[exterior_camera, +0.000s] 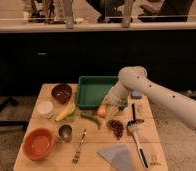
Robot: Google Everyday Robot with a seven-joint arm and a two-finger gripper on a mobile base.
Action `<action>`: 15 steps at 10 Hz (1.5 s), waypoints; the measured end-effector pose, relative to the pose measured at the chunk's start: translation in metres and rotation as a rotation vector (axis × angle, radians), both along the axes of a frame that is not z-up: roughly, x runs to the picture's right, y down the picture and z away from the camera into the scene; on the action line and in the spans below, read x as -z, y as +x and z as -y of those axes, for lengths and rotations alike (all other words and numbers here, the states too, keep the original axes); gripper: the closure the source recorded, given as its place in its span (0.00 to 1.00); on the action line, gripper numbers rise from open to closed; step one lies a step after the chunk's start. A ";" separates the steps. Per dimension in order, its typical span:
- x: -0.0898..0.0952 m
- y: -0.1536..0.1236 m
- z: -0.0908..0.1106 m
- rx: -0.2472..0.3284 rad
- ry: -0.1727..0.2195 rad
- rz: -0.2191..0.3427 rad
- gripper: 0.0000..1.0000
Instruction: Place apple in paper cup
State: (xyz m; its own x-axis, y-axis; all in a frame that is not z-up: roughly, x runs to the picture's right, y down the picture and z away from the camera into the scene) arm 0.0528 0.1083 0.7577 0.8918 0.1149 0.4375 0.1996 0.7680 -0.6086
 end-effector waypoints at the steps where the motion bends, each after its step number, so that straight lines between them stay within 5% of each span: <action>1: -0.002 -0.007 0.004 0.006 -0.003 0.007 1.00; 9: -0.003 -0.007 0.004 -0.001 0.003 0.014 1.00; 15: -0.010 -0.043 0.041 0.001 0.030 0.049 1.00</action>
State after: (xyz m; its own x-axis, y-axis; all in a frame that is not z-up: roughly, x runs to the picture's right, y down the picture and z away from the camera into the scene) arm 0.0103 0.0674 0.7681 0.8693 0.1000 0.4841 0.2299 0.7852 -0.5750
